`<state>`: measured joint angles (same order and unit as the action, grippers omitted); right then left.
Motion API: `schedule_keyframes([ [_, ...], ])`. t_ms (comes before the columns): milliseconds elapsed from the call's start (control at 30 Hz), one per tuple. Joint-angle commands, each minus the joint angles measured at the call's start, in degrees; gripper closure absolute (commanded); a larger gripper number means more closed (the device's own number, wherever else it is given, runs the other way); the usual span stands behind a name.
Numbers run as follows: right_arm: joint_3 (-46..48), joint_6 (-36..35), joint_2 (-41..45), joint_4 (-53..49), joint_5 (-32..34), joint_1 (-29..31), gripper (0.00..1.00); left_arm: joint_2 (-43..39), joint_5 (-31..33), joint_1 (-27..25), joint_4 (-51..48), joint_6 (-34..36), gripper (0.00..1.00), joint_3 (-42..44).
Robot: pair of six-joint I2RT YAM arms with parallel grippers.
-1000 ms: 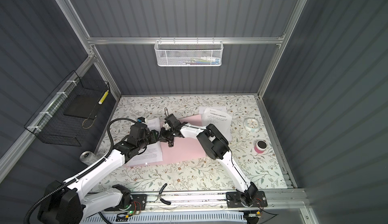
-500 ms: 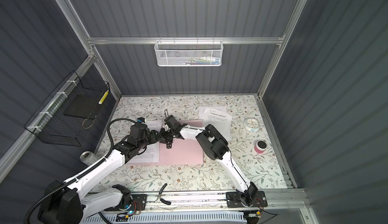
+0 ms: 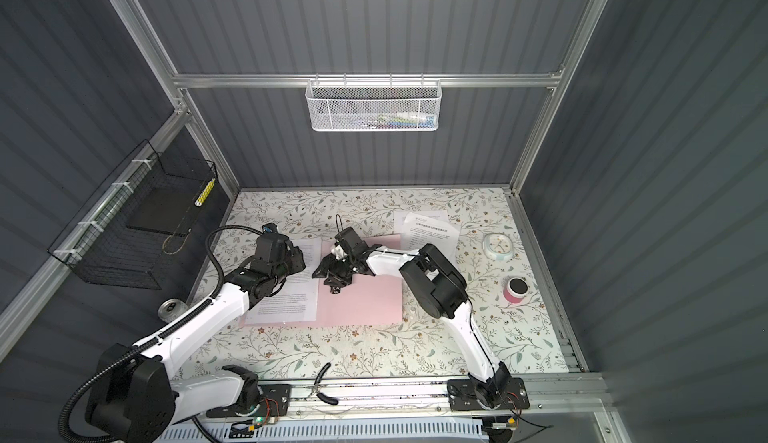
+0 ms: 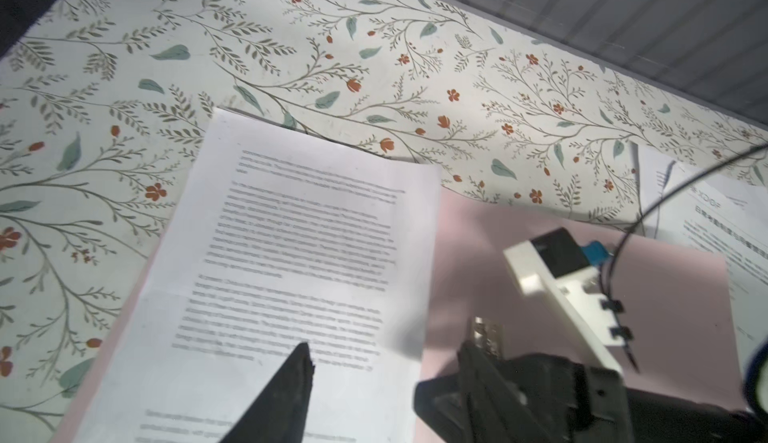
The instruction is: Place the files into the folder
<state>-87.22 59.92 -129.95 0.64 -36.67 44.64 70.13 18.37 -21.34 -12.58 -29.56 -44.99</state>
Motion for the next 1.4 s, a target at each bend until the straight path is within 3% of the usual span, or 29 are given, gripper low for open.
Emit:
schedule_keyframes([
  [0,5.1,-1.6,0.5,-1.5,2.0,-2.2,0.44,0.4,2.3,2.5,-1.2,1.7,0.41,-1.5],
  [200,7.9,-3.4,0.2,-0.6,1.2,-3.2,0.44,0.8,1.3,5.2,-1.4,-0.5,0.40,-0.2],
  [433,7.2,-9.6,0.6,-5.9,0.6,-4.7,0.44,0.8,5.0,6.8,-4.8,-3.4,0.38,2.1],
  [700,11.4,-11.5,0.2,-4.5,-4.1,-8.2,0.45,1.0,3.1,11.6,-3.4,-4.6,0.33,6.0],
  [867,12.3,-13.2,0.3,-4.1,-6.2,-9.1,0.45,2.6,-6.0,17.7,2.1,-4.1,0.29,8.2],
  [1033,11.6,-14.7,-0.4,-4.6,-7.5,-9.3,0.45,2.6,-19.5,21.5,11.9,-2.5,0.25,12.6],
  [1300,10.9,-14.9,-1.2,-3.8,-8.8,-9.4,0.46,5.6,-39.2,29.4,24.6,-5.4,0.26,18.2],
  [1367,10.7,-14.9,-1.4,-3.7,-9.1,-9.3,0.46,6.9,-41.3,29.7,25.9,-5.5,0.26,18.4],
])
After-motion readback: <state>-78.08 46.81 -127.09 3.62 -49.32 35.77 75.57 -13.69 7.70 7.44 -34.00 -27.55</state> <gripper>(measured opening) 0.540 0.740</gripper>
